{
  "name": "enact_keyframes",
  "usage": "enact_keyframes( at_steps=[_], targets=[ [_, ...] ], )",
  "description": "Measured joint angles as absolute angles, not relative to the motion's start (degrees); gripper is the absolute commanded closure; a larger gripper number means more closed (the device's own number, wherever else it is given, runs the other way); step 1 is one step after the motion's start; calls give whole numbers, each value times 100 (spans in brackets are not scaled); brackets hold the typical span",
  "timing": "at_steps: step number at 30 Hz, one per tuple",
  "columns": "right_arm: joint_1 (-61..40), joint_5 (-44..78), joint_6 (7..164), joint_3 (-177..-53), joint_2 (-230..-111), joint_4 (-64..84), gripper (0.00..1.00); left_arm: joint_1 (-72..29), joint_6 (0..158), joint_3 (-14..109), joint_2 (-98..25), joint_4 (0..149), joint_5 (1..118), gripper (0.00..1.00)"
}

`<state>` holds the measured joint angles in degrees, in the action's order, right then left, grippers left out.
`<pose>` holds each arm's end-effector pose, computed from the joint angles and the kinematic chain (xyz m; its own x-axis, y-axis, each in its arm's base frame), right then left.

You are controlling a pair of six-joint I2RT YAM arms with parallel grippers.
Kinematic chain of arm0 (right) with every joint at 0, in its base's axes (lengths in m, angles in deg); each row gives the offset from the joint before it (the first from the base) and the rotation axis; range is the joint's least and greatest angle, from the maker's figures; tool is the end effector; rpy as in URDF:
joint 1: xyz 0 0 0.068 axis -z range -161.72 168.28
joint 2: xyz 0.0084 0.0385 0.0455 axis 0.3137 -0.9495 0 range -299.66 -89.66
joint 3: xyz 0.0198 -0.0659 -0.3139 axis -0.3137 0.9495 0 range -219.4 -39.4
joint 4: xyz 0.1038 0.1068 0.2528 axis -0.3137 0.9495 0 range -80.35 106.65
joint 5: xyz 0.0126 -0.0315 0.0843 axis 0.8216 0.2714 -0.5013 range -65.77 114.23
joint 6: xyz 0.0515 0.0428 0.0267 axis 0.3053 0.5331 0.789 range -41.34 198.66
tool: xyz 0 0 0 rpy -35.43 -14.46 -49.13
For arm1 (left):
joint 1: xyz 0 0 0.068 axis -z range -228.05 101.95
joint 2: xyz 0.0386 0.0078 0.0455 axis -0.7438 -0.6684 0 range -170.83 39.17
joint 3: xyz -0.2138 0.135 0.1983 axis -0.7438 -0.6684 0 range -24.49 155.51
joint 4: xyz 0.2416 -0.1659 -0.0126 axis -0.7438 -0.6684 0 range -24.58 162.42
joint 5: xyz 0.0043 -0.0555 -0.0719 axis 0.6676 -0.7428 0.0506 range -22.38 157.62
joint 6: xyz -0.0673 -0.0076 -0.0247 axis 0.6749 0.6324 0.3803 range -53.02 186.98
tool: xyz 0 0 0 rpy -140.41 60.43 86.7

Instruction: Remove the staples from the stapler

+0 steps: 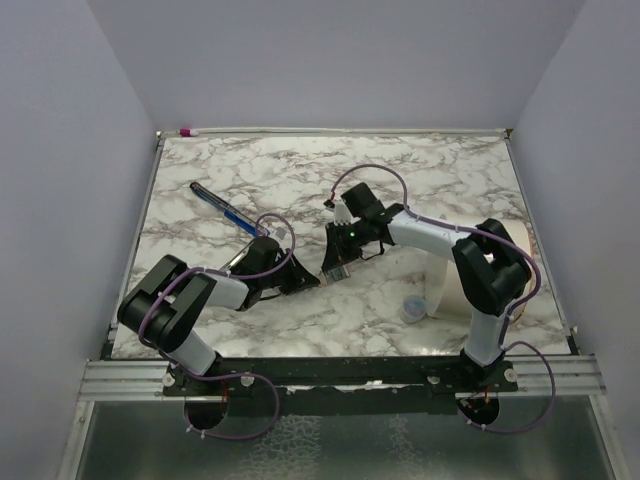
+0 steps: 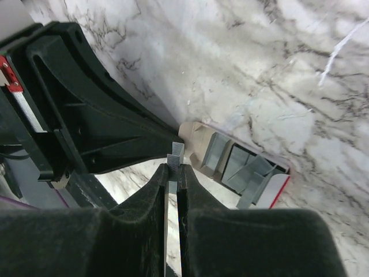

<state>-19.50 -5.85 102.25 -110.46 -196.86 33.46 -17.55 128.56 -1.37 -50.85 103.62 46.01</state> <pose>0.3264 0.2910 0.1887 -0.9185 -0.2738 -0.2854 -0.3939 0.6980 0.5980 0.2386 -0.1660 0.1189 -0.8810 -0.4300 -0.1975 -0.0950 0.5696 -0.8164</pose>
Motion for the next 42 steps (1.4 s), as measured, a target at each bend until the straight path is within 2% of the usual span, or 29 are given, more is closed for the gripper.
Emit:
enact_keyframes(
  at_steps=[17,42],
  targets=[
    [-2440,449,10186,-10996,-19705,3263,96,-1755,12859,-137,-5083,10364,4601,100],
    [-2527,877,9980,-11112,-19922,3399,96,-1753,12859,-137,-5083,10364,4601,100]
  ],
)
